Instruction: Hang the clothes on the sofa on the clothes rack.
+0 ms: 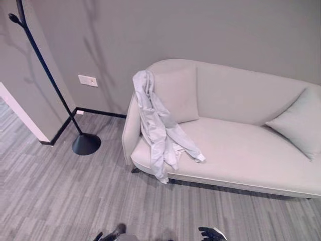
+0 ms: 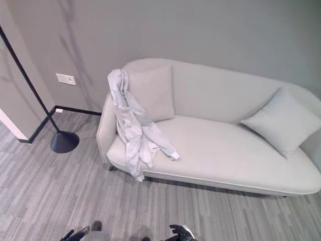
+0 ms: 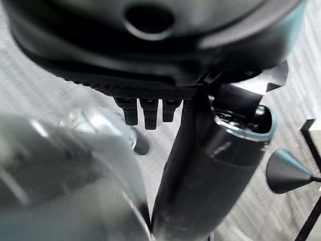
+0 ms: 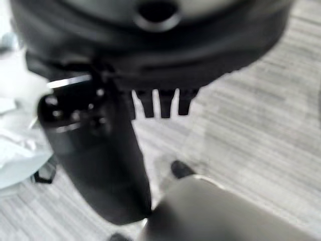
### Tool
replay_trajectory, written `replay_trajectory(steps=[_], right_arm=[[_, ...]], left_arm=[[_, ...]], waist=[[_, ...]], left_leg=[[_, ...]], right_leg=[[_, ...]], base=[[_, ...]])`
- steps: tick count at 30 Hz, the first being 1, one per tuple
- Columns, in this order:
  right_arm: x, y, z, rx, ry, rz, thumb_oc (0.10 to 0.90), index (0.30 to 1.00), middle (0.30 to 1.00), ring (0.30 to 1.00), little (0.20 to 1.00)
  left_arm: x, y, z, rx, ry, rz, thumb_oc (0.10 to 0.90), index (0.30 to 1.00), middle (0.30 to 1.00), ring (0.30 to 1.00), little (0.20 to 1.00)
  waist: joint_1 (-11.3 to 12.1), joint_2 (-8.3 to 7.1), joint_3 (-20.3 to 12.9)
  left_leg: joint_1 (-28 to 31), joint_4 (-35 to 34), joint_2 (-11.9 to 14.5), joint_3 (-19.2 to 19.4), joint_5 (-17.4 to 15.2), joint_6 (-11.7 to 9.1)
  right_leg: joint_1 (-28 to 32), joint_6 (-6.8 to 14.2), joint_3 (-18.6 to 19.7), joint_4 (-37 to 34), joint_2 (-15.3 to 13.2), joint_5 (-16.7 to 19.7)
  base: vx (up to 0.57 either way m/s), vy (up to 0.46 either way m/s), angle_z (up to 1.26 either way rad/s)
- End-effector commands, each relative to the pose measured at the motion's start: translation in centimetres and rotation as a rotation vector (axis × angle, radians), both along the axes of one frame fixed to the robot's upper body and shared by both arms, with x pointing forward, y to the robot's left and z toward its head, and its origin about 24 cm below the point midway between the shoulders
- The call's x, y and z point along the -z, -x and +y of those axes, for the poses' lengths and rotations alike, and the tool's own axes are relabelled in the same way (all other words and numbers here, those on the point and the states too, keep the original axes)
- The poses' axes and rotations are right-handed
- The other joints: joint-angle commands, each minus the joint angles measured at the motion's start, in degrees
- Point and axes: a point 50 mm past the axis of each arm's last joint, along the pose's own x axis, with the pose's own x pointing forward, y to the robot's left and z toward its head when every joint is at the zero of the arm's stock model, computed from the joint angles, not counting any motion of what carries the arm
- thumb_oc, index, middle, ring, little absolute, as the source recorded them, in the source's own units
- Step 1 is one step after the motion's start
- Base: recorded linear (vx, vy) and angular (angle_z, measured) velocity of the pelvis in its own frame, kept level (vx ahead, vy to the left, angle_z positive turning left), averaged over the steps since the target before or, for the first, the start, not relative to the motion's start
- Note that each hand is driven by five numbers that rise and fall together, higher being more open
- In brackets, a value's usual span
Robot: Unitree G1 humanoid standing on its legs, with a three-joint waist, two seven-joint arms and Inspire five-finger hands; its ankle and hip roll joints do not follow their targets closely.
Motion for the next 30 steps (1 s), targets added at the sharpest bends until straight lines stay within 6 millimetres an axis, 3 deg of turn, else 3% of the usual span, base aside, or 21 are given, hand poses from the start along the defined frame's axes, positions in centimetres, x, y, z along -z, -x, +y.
replay_trajectory(steps=[1,3,4,7,11,12,14,16,18,20,24,26,28,30], right_arm=[[0.1,0.0,0.0,0.036,0.003,-0.004,0.800,0.900,0.900,0.900,0.900],[0.2,0.4,0.0,0.043,0.001,0.011,0.800,0.900,0.900,0.900,0.900],[0.3,0.4,0.4,0.053,-0.013,0.013,0.800,0.900,0.900,0.900,0.900],[0.2,-0.3,1.3,0.041,-0.033,-0.001,0.800,0.900,0.900,0.900,0.900],[-0.2,-1.5,2.1,0.013,-0.045,-0.052,0.800,0.900,0.900,0.900,0.900],[-0.2,-1.5,2.1,0.013,-0.045,-0.053,0.800,0.900,0.900,0.900,0.900],[-0.6,-2.4,1.7,0.040,-0.034,-0.095,0.800,0.900,0.900,0.900,0.900],[-0.9,-2.9,1.6,0.047,-0.025,-0.133,0.800,0.900,0.900,0.900,0.900],[-1.1,-3.0,1.4,0.044,-0.014,-0.154,0.800,0.900,0.900,0.900,0.900],[-2.1,-4.2,0.5,0.041,0.015,-0.237,0.800,0.900,0.900,0.900,0.900],[-4.6,-7.0,0.0,-0.007,0.055,-0.407,0.800,0.900,0.900,0.900,0.900],[-5.6,-7.5,-0.2,-0.037,0.072,-0.457,0.800,0.900,0.900,0.900,0.900],[-6.3,-7.8,-0.4,-0.058,0.074,-0.501,0.800,0.900,0.900,0.900,0.900],[-7.9,-8.7,-0.5,-0.087,0.083,-0.589,0.800,0.900,0.900,0.900,0.900]], left_arm=[[0.0,-0.3,-0.8,0.066,-0.021,-0.013,0.800,0.900,0.900,0.900,0.900],[0.1,0.0,-0.7,0.084,-0.025,-0.001,0.800,0.900,0.900,0.900,0.900],[0.0,0.5,0.0,0.121,-0.043,0.025,0.800,0.900,0.900,0.900,0.900],[-0.2,0.3,1.0,0.147,-0.077,0.028,0.800,0.900,0.900,0.900,0.900],[-0.4,0.0,1.5,0.172,-0.098,0.021,0.800,0.900,0.900,0.900,0.900],[-0.4,0.0,1.5,0.172,-0.098,0.021,0.800,0.900,0.900,0.900,0.900],[-0.5,-0.4,1.6,0.188,-0.101,0.015,0.800,0.900,0.900,0.900,0.900],[-0.5,-0.5,1.4,0.208,-0.107,0.018,0.800,0.900,0.900,0.900,0.900],[-0.5,-0.6,1.4,0.217,-0.112,0.014,0.800,0.900,0.900,0.900,0.900],[-0.6,-0.7,1.5,0.224,-0.121,0.004,0.800,0.900,0.900,0.900,0.900],[-0.7,-0.9,1.6,0.205,-0.131,0.005,0.800,0.900,0.900,0.900,0.900],[-0.8,-1.3,1.4,0.219,-0.135,-0.005,0.800,0.900,0.900,0.900,0.900],[-0.7,-1.3,1.2,0.219,-0.135,-0.010,0.800,0.900,0.900,0.900,0.900],[-0.6,-1.4,0.4,0.200,-0.106,-0.030,0.800,0.900,0.900,0.900,0.900]], waist=[[-1.8,-0.80,-4.8],[-1.9,-0.73,-5.5],[-2.0,-0.98,-6.3],[-1.5,-1.71,-6.6],[-2.2,-1.70,-6.0],[-2.2,-1.64,-6.1],[-3.4,-0.51,-4.6],[-4.1,0.03,-4.2],[-4.5,0.10,-4.3],[-5.3,0.39,-4.1],[-7.3,-1.15,-3.2],[-7.9,-2.07,-3.0],[-8.0,-2.97,-3.8],[-8.0,-2.37,-4.8]], left_leg=[[-2.3,1.6,-2.6,3.3,8.0,5.1],[-1.6,1.7,-3.5,3.4,7.4,5.4],[-0.9,2.6,-5.5,4.3,5.4,6.6],[0.0,3.5,-8.6,5.7,2.5,8.9],[2.5,3.0,-12.2,6.2,0.3,11.8],[2.3,3.1,-12.2,6.3,0.3,11.8],[3.8,2.6,-13.3,6.1,-0.5,13.7],[5.2,1.7,-13.6,6.4,-0.8,14.0],[5.7,1.3,-13.6,6.2,-1.1,13.9],[6.1,0.8,-12.6,5.8,-1.5,12.8],[8.3,0.3,-11.0,4.7,-2.9,10.5],[9.9,0.3,-10.2,3.5,-3.9,9.7],[10.6,0.3,-8.4,3.1,-3.6,8.7],[10.5,0.4,-5.5,2.8,-2.6,7.1]], right_leg=[[6.7,6.4,-5.2,0.9,-3.7,-4.4],[7.0,6.9,-5.2,1.2,-4.9,-4.3],[6.8,7.8,-5.3,2.7,-7.5,-4.1],[4.4,9.3,-4.5,7.2,-10.8,-3.4],[0.4,9.9,-2.7,17.3,-12.6,0.0],[0.3,9.8,-2.6,17.3,-12.5,0.1],[-5.0,9.3,-0.8,26.8,-12.1,4.6],[-6.9,9.4,-1.3,29.5,-11.7,4.5],[-7.7,9.0,-1.3,28.9,-11.3,3.6],[-8.8,9.0,-1.0,22.9,-11.6,1.9],[-12.0,10.9,4.6,7.6,-12.8,6.3],[-11.4,11.5,7.4,5.1,-12.1,6.8],[-10.1,11.0,7.8,4.7,-10.4,6.5],[-9.2,10.3,6.4,4.5,-8.0,5.2]], base=[[0.28,0.328,0.02],[0.22,0.263,-0.25],[0.22,0.291,-0.47],[0.18,0.313,-0.28],[0.11,0.224,-0.28],[0.05,0.138,-0.02],[0.07,0.181,0.03],[0.10,0.103,-0.05],[0.12,-0.026,0.05],[0.18,-0.178,0.13],[0.17,-0.266,-0.03],[0.18,-0.278,-0.03],[0.19,-0.326,0.40],[0.16,-0.344,0.46]])
